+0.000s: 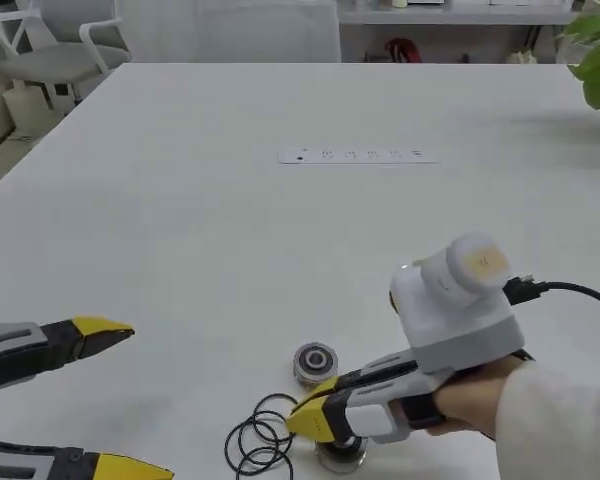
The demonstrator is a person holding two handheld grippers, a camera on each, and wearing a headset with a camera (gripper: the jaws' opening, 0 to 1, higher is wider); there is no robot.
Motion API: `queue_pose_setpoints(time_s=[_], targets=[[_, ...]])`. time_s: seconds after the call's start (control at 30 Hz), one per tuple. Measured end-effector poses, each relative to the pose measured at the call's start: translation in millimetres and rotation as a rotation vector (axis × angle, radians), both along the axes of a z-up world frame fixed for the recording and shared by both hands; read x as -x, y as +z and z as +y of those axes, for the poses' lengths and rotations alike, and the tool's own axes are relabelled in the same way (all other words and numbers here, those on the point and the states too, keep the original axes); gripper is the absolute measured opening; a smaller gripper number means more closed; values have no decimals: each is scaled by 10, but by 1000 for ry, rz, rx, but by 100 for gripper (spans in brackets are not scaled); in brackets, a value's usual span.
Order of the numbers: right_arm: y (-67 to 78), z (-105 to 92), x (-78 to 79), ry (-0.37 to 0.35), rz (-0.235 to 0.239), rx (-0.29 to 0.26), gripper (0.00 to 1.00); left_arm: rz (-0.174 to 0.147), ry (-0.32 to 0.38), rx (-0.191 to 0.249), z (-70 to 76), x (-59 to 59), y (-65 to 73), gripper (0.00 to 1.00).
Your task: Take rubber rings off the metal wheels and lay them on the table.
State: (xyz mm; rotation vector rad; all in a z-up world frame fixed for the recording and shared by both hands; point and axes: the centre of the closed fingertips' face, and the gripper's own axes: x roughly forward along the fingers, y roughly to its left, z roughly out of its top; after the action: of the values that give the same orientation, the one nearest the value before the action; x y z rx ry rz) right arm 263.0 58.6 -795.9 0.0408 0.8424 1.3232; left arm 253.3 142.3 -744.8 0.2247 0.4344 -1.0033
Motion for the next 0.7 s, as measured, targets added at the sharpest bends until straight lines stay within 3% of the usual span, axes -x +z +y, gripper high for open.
queue_pose_setpoints(time_s=[0.17, 0.4, 0.7], targets=[[58, -33, -22, 2, -31, 4, 6, -3, 10, 13, 5, 7, 26, 82], [188, -141, -66, 32, -149, 17, 14, -3, 11, 20, -6, 17, 36, 84], [390, -374, -130, -9, -248, -11, 37, -7, 7, 34, -35, 21, 56, 88]])
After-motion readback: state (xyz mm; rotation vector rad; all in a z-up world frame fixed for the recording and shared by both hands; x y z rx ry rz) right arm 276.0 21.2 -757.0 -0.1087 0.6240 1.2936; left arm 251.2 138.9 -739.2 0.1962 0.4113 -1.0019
